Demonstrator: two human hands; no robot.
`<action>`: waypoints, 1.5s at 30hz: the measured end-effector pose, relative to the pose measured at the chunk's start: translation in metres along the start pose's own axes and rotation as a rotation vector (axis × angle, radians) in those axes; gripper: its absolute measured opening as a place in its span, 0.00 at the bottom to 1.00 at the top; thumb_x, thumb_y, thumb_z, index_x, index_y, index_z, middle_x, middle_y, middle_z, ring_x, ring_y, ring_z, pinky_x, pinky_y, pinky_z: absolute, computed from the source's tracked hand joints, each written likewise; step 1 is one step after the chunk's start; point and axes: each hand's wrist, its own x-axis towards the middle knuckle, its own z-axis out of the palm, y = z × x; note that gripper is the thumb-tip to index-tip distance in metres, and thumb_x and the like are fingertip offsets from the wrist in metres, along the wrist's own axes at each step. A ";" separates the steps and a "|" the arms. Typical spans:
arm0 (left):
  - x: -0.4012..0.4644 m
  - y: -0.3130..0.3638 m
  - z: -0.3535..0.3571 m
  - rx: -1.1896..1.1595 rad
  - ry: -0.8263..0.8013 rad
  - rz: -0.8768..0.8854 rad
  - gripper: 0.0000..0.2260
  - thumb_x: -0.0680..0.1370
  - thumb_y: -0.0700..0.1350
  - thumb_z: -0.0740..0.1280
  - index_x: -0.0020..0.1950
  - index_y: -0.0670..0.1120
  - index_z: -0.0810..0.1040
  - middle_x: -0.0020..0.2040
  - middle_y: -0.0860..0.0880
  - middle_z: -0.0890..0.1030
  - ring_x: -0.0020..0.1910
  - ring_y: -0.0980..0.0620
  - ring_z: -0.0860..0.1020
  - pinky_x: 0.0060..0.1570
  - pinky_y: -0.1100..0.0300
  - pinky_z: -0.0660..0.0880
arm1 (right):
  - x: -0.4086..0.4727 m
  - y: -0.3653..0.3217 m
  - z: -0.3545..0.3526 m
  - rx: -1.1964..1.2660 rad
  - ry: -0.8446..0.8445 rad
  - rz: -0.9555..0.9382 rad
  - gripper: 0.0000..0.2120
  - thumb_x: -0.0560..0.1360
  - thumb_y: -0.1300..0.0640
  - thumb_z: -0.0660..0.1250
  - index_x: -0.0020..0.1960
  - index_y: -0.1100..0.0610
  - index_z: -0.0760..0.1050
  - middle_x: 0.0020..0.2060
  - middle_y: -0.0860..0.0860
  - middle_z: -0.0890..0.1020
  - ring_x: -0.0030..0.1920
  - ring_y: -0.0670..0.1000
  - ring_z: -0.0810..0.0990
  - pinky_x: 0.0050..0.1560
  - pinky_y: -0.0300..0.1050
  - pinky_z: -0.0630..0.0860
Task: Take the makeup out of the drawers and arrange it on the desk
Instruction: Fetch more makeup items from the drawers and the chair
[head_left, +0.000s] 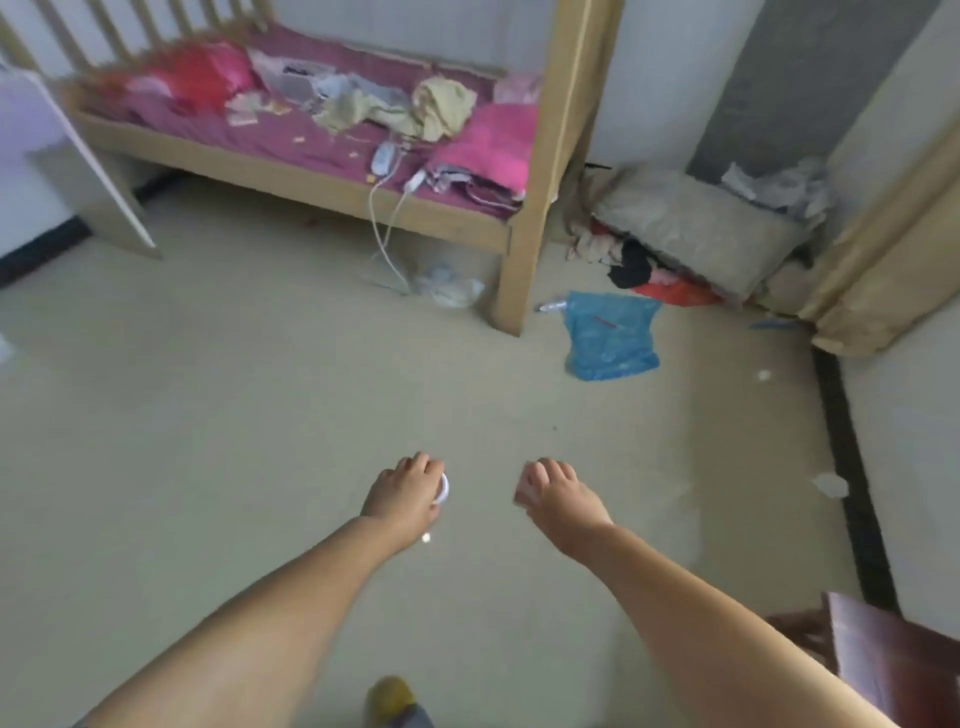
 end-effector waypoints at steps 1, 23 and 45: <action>-0.010 -0.036 -0.001 -0.012 0.001 -0.061 0.16 0.76 0.44 0.61 0.63 0.47 0.68 0.61 0.49 0.71 0.60 0.47 0.71 0.52 0.56 0.68 | 0.020 -0.031 0.002 0.009 -0.004 -0.041 0.20 0.77 0.55 0.61 0.66 0.58 0.62 0.66 0.53 0.66 0.68 0.55 0.62 0.59 0.48 0.70; 0.024 -0.463 -0.072 -0.183 0.105 -0.752 0.17 0.77 0.47 0.61 0.65 0.46 0.67 0.61 0.48 0.70 0.58 0.48 0.72 0.50 0.55 0.71 | 0.417 -0.418 -0.044 -0.239 -0.056 -0.818 0.20 0.77 0.53 0.62 0.66 0.55 0.62 0.65 0.50 0.67 0.67 0.53 0.64 0.59 0.47 0.73; 0.136 -0.919 -0.193 -0.197 0.230 -0.986 0.18 0.79 0.49 0.60 0.67 0.45 0.66 0.62 0.47 0.70 0.60 0.47 0.71 0.55 0.54 0.73 | 0.786 -0.801 -0.125 -0.269 -0.046 -1.104 0.14 0.80 0.53 0.57 0.64 0.56 0.67 0.62 0.50 0.68 0.66 0.52 0.64 0.53 0.48 0.76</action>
